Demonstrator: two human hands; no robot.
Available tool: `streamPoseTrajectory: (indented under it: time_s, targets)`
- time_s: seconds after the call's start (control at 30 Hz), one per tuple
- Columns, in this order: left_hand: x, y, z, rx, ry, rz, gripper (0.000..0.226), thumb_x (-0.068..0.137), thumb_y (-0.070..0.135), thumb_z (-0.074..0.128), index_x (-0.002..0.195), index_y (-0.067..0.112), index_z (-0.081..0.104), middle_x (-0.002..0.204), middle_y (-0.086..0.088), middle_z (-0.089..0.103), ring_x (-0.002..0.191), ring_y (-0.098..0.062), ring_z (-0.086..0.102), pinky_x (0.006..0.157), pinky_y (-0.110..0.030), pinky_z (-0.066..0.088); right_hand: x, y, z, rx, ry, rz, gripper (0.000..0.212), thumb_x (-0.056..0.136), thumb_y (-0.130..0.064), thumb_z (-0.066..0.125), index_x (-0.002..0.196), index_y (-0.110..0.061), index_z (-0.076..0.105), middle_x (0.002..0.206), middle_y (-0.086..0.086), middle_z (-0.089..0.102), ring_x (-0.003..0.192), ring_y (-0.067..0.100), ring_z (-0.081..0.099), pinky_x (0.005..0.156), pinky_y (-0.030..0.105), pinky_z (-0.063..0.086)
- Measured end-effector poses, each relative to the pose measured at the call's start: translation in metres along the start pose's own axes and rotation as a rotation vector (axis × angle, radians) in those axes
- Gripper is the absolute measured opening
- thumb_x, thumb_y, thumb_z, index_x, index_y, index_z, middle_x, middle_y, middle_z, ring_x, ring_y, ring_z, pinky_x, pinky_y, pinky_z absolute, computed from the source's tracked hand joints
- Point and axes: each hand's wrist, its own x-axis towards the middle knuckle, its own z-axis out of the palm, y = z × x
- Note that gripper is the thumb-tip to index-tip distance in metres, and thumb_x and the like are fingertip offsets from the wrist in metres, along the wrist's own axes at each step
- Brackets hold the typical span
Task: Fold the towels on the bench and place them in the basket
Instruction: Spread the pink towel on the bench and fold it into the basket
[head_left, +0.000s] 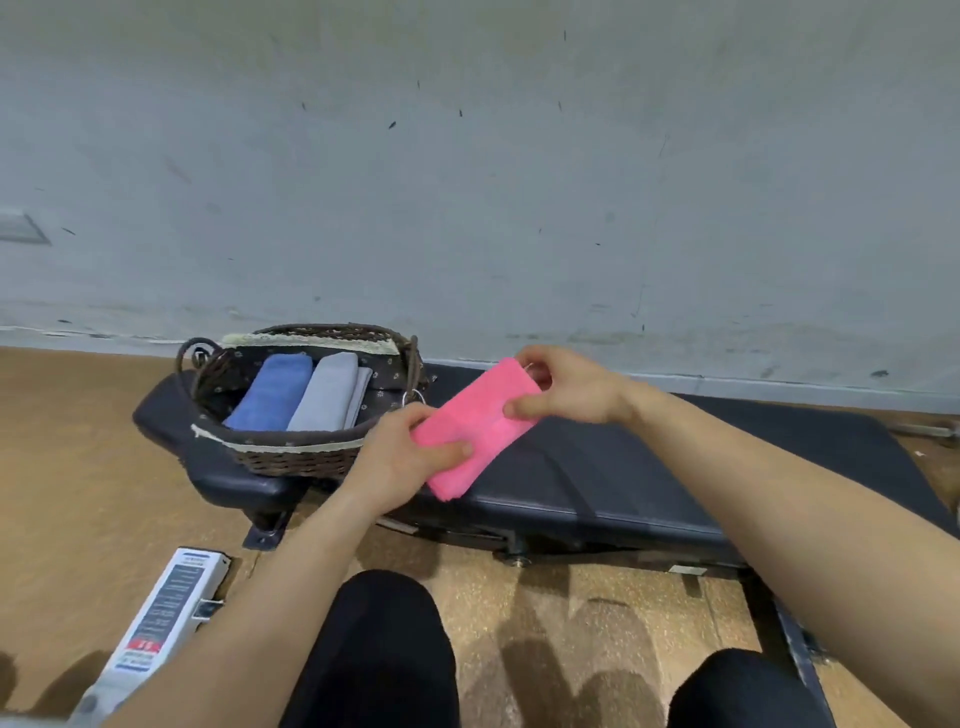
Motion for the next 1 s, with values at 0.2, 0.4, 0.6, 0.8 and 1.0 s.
streamPoseTrajectory:
  time_s: [0.2, 0.4, 0.6, 0.8, 1.0]
  targets:
    - [0.007, -0.004, -0.077, -0.052, 0.290, -0.036, 0.036, 0.074, 0.035, 0.085, 0.100, 0.019, 0.065, 0.087, 0.007, 0.068, 0.076, -0.011, 0.063, 0.063, -0.024, 0.047, 0.060, -0.090, 0.028, 0.193, 0.042, -0.101, 0.036, 0.089, -0.009, 0.068, 0.123, -0.015, 0.060, 0.105, 0.006, 0.066, 0.088, 0.016, 0.065, 0.081, 0.032, 0.059]
    - [0.039, -0.018, -0.119, 0.010, 0.350, -0.067, 0.033, 0.086, 0.033, 0.074, 0.109, 0.013, 0.060, 0.093, 0.003, 0.065, 0.083, -0.012, 0.063, 0.059, -0.013, 0.039, 0.133, -0.128, 0.059, -0.145, 0.167, -0.131, 0.045, 0.082, -0.006, 0.058, 0.125, -0.019, 0.064, 0.101, 0.001, 0.067, 0.089, 0.018, 0.062, 0.075, 0.025, 0.045]
    - [0.085, -0.031, -0.119, 0.173, 0.100, -0.177, 0.015, 0.093, 0.021, 0.065, 0.100, 0.009, 0.065, 0.081, -0.002, 0.064, 0.079, -0.021, 0.061, 0.066, -0.029, 0.048, 0.180, -0.129, 0.080, -0.507, 0.107, -0.079, 0.035, 0.081, -0.002, 0.051, 0.104, -0.021, 0.069, 0.112, 0.005, 0.070, 0.105, 0.027, 0.063, 0.083, 0.035, 0.052]
    - [0.119, -0.049, -0.110, 0.400, -0.081, -0.262, 0.027, 0.088, 0.022, 0.070, 0.098, -0.002, 0.062, 0.088, -0.016, 0.069, 0.091, -0.033, 0.069, 0.081, -0.040, 0.058, 0.196, -0.119, 0.099, -0.799, 0.020, -0.039, 0.033, 0.085, -0.007, 0.054, 0.113, -0.020, 0.067, 0.113, 0.005, 0.068, 0.112, 0.028, 0.060, 0.090, 0.039, 0.044]
    - [0.125, -0.048, -0.105, 0.708, -0.163, -0.256, 0.022, 0.091, 0.028, 0.069, 0.093, 0.006, 0.067, 0.087, -0.007, 0.066, 0.090, -0.025, 0.064, 0.070, -0.028, 0.045, 0.197, -0.108, 0.121, -1.032, 0.000, -0.084, 0.028, 0.090, -0.003, 0.047, 0.110, -0.015, 0.063, 0.119, 0.010, 0.065, 0.116, 0.028, 0.060, 0.101, 0.041, 0.036]
